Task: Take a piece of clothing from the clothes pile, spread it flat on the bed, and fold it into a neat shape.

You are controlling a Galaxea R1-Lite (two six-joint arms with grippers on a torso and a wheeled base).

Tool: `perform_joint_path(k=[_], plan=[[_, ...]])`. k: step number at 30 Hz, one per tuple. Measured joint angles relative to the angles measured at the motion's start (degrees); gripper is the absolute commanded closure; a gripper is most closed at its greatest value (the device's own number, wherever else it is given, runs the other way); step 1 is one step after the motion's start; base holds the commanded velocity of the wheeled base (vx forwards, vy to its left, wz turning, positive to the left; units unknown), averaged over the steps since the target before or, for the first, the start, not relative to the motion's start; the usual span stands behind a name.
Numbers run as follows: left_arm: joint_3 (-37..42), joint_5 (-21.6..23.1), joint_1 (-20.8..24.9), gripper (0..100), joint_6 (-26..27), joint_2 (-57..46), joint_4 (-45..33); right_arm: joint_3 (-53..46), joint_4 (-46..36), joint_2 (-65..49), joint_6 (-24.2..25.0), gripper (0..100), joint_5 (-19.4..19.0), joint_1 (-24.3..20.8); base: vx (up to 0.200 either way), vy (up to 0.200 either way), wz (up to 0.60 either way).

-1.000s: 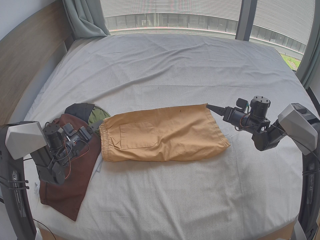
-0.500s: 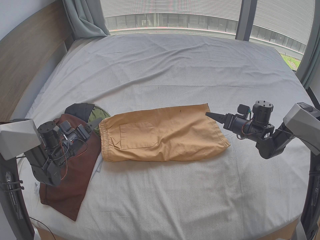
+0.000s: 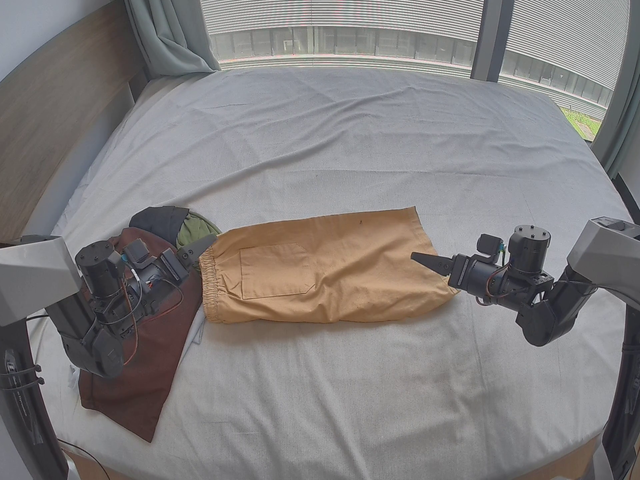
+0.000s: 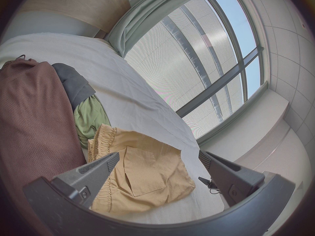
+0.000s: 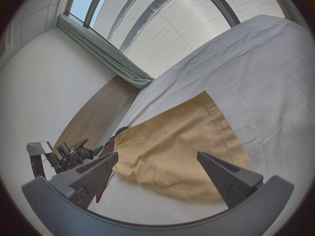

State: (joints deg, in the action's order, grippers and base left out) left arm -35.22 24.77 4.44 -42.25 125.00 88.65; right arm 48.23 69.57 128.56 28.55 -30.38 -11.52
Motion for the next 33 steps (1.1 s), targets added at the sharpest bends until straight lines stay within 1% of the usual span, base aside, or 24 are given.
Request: perform_joint_path(k=[4, 10, 12, 16, 23, 28, 31, 33], plan=[[0.94, 0.0, 0.82, 0, 1.32, -0.88, 0.02, -3.58, 1.95, -0.54, 0.0, 0, 0.06, -0.41, 0.0, 0.0, 0.0], [2.51, -0.22, 2.5, 0, 6.23, -1.57, 0.02, -8.96, 4.88, -1.24, 0.0, 0, 0.16, -1.57, 0.0, 0.0, 0.0], [2.86, -0.37, 2.86, 0, 7.14, -1.63, 0.0, -10.03, 5.62, -1.24, 0.0, 0, 0.17, -1.97, 0.0, 0.0, 0.0], [3.55, -0.5, 3.24, 0, 10.67, -1.79, 0.0, -12.24, 7.09, -0.94, -0.01, 0, 0.72, -2.4, 0.0, 0.0, 0.0], [4.93, -0.79, 3.96, 0, 13.57, -2.34, 0.0, -14.58, 9.63, 0.93, -0.45, 0, 1.15, -3.19, 0.0, 0.0, 0.0], [5.6, -1.57, 4.27, 0, 19.9, -2.54, 0.02, -14.96, 10.48, 2.65, -0.67, 0, 1.18, -3.36, 0.0, 0.0, 0.0], [5.92, -1.89, 4.43, 0, 22.75, -2.54, 0.02, -15.02, 10.74, 3.55, -0.72, 0, 1.26, -3.39, 0.0, 0.0, 0.0], [6.14, -2.19, 4.46, 0, 23.65, -2.54, 0.02, -15.02, 10.76, 4.1, -0.74, 0, 1.29, -3.5, 0.0, 0.0, 0.0]])
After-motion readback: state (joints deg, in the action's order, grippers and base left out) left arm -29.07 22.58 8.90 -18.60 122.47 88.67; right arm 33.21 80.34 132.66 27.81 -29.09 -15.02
